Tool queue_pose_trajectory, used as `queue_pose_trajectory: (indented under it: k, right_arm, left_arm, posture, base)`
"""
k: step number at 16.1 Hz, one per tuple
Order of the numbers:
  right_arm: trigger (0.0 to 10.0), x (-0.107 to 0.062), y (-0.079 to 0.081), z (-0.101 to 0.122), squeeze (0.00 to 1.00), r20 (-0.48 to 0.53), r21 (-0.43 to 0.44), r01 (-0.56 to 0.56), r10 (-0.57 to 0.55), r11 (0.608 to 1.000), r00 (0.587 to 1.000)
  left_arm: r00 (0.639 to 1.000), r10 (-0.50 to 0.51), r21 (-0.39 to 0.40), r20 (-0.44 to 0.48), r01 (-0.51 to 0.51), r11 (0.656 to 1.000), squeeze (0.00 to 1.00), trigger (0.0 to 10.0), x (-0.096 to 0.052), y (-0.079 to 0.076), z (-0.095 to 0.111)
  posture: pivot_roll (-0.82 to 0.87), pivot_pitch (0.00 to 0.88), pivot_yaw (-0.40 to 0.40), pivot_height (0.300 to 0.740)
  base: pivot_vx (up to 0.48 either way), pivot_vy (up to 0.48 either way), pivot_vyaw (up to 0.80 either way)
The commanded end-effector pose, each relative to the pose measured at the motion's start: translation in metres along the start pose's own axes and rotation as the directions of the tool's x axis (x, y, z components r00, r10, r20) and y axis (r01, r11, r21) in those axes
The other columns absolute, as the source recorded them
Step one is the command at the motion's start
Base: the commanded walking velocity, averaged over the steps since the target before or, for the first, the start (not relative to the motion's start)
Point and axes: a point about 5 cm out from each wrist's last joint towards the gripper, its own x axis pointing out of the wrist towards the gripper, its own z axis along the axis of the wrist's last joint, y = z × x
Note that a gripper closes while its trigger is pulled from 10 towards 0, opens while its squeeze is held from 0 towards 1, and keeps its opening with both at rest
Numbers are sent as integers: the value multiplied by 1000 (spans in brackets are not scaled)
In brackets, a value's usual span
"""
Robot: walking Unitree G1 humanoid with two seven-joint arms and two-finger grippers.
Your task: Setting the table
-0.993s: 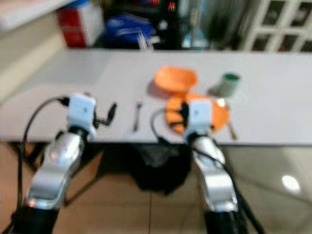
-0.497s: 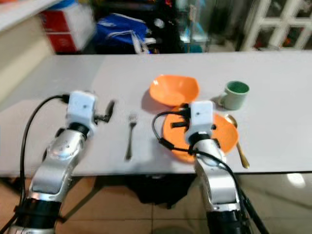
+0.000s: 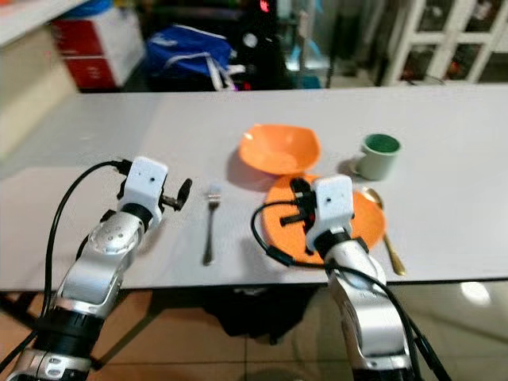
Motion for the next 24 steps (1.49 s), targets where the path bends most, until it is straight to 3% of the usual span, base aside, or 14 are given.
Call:
queue_pose_trajectory:
  k: [1,4,7,11,13,17,21,24]
  right_arm:
    - [10000,-3,-4,3,0,7,8,4,-4,1000,1000]
    - [10000,-7,-6,1,0,-18,-12,-28,28,1000,999]
    - [10000,-11,-5,0,0,-37,-62,-92,90,994,995]
    - [10000,-16,-5,2,0,-39,-64,-109,107,992,994]
    - [10000,-18,-4,1,0,-42,-64,-117,114,991,993]
    - [10000,-18,-1,1,0,-49,-66,-139,136,988,989]
    - [10000,-20,1,2,0,-49,-66,-160,157,985,986]
    - [10000,-22,4,2,0,-51,-56,-192,189,980,981]
  left_arm:
    - [999,-36,-18,16,37,999,0,10000,-1,-6,2]
    - [997,-39,-88,-73,33,996,0,10000,3,-10,-13]
    - [984,33,-35,-177,-40,999,0,10000,7,-3,-37]
    - [985,116,-57,-126,-124,991,0,10000,7,5,-33]
    - [988,150,-119,-47,-154,981,0,10000,8,6,-23]
    - [960,220,-20,-172,-227,974,0,10000,10,13,-47]
    - [942,296,15,-156,-297,955,0,10000,14,22,-52]
    - [948,287,16,-139,-288,958,0,10000,17,21,-51]
  posture:
    - [-132,0,63,740]
    - [-135,0,59,740]
    - [-139,0,55,740]
    - [-151,0,52,740]
    - [-151,0,52,740]
    - [-156,0,51,740]
    - [-165,0,53,740]
    - [-168,0,48,740]
  base:
    - [0,0,0]
    - [0,0,0]
    - [0,0,0]
    - [0,0,0]
    - [0,0,0]
    - [0,0,0]
    - [0,0,0]
    - [0,0,0]
